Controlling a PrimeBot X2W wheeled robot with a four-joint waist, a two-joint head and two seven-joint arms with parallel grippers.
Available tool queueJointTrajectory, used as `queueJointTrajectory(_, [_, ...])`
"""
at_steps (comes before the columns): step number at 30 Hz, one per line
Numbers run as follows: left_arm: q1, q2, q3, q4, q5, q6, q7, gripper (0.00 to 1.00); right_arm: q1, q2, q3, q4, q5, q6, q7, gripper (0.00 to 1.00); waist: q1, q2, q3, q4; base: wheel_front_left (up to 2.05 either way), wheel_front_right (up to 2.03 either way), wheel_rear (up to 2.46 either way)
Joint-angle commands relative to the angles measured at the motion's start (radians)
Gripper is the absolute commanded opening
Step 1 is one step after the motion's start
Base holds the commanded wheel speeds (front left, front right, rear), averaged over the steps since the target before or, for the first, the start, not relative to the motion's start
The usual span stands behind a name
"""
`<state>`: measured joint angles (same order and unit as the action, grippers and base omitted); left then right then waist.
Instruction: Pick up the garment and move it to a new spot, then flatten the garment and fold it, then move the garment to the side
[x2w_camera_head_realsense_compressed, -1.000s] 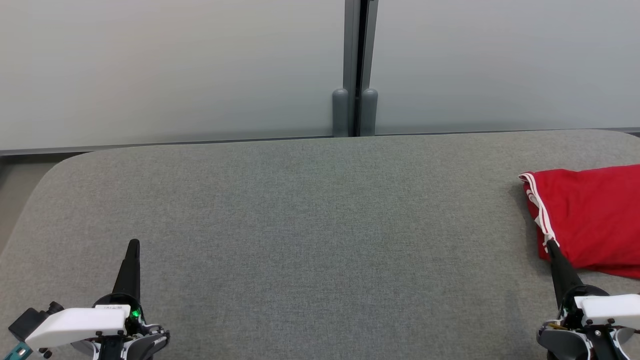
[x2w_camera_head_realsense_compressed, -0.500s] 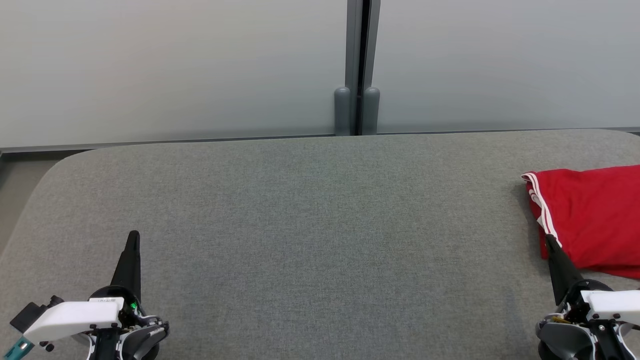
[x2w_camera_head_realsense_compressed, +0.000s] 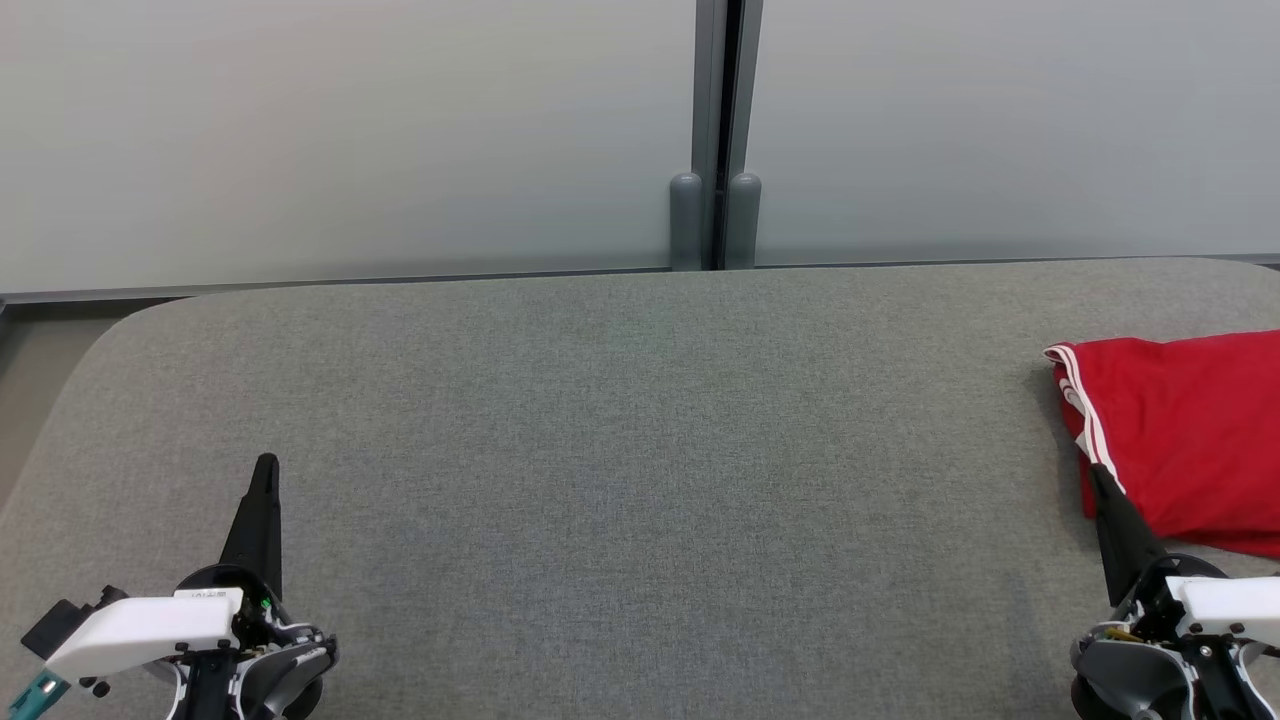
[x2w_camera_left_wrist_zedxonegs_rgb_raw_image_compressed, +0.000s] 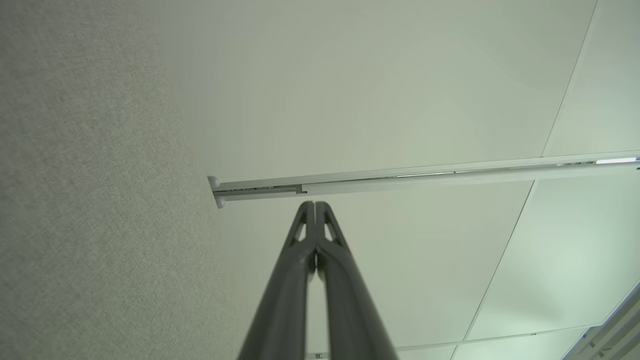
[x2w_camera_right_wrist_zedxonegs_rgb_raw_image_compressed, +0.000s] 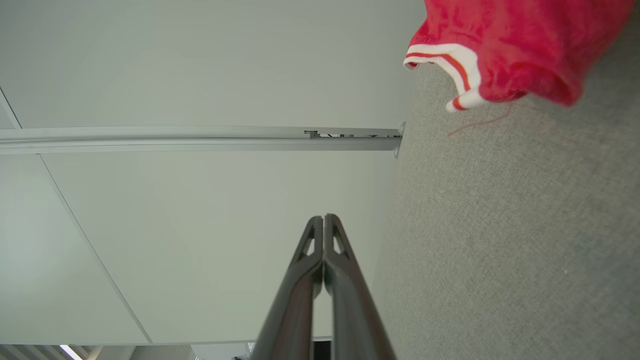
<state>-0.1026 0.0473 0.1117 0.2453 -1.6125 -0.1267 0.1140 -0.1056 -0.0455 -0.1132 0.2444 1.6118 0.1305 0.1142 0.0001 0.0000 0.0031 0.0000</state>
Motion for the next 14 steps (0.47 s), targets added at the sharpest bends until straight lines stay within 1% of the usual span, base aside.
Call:
queueJointTrajectory(1, [-0.015,0.006,0.004,0.001,-0.001,-0.008,0.003,0.0,-0.008,-0.009,-0.002,0.002,0.002,0.0,0.003,0.0,-0.0001,0.0,0.0,0.0,0.0,0.0,0.0])
queueJointTrajectory(14, [-0.015,0.006,0.004,0.001,-0.001,-0.008,0.003,0.0,-0.007,-0.009,-0.002,0.002,0.002,0.0,0.003,0.0,-0.0001,0.0,0.0,0.0,0.0,0.0,0.0])
